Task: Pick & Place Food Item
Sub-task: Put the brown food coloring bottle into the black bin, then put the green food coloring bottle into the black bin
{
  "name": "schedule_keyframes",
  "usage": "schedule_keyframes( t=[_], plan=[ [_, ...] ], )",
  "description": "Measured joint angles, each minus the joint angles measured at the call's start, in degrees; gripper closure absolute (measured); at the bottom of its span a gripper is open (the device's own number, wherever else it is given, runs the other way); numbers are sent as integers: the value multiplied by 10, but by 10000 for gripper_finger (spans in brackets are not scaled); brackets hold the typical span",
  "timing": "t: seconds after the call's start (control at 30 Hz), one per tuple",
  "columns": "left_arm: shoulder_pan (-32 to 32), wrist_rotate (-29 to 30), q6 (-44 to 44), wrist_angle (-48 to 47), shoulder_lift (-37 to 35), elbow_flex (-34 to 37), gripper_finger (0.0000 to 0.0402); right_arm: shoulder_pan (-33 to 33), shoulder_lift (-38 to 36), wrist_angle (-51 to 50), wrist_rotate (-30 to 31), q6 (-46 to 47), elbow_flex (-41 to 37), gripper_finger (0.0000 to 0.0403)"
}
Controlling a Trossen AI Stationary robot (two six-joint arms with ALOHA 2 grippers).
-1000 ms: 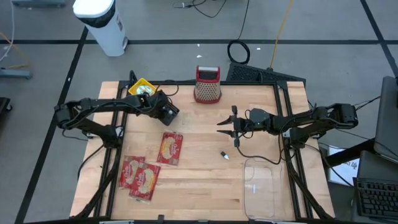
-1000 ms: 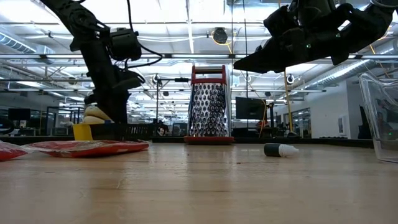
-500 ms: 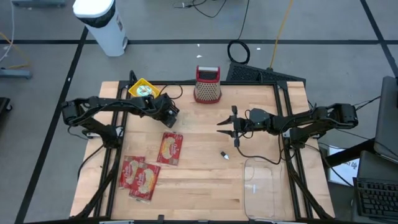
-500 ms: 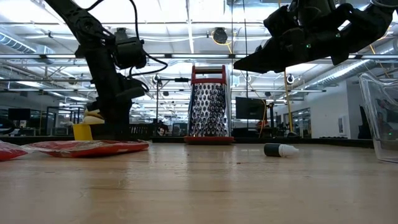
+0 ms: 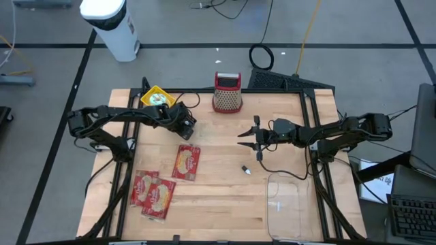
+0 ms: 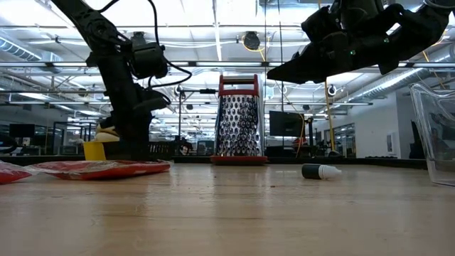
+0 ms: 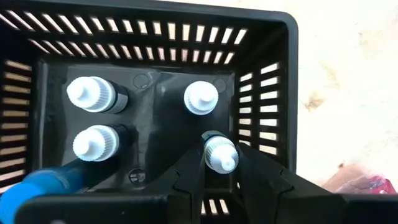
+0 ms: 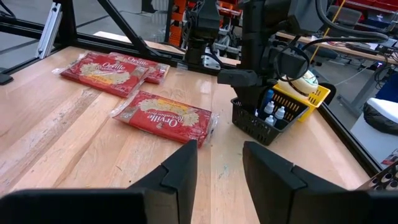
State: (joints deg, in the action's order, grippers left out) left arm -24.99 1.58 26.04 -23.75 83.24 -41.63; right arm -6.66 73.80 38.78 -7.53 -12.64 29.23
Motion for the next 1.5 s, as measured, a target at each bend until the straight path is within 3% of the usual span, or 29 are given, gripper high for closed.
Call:
schedule_keyframes(
  t=[0.53,1.07,1.27,1.5],
  plan=[
    [-1,4,11,0,0,0,311,0,0,0,0,0,0,283],
    [-1,-15,-17,-8,0,-3,157,0,0,0,0,0,0,282],
    [-1,-15,-35,-55,0,-48,136,0,0,0,0,0,0,284],
    [-1,-15,-64,-110,0,-118,143,17,0,-9,1,29,0,286]
  ],
)
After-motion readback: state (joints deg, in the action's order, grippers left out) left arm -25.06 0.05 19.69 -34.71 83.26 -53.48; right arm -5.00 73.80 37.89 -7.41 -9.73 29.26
